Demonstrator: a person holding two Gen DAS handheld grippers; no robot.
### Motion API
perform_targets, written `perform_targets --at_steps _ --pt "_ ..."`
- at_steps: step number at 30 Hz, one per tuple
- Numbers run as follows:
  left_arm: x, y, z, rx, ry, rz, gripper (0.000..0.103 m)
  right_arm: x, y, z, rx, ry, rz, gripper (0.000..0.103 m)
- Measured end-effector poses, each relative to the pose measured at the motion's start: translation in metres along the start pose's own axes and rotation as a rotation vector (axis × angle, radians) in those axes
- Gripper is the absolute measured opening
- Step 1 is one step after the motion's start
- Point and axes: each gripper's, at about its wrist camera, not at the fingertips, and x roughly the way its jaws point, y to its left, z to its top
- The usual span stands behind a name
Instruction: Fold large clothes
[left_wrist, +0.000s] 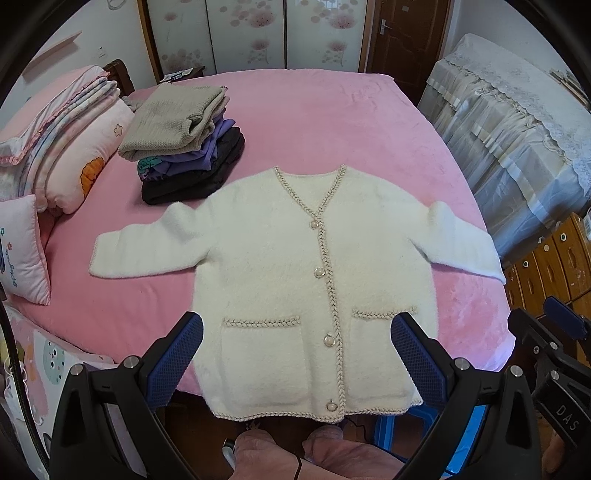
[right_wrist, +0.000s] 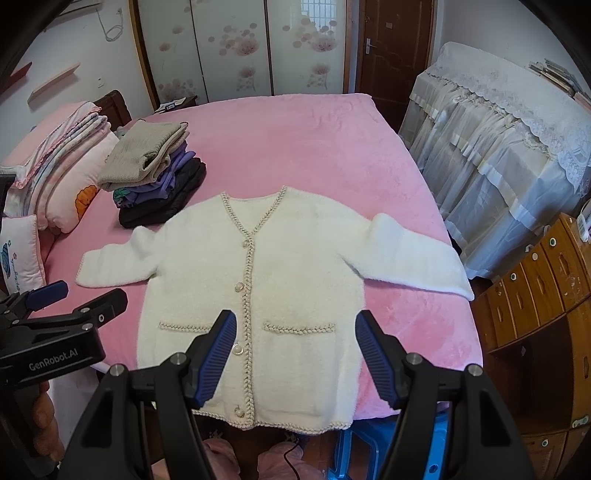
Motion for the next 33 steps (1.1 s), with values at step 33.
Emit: perform_targets --at_steps 33 --pt "-0.019 -0.015 -0.006 -0.015 -0.033 0.06 0.101 -0.003 -0.015 0.007 -0.016 -0.03 0.055 0.067"
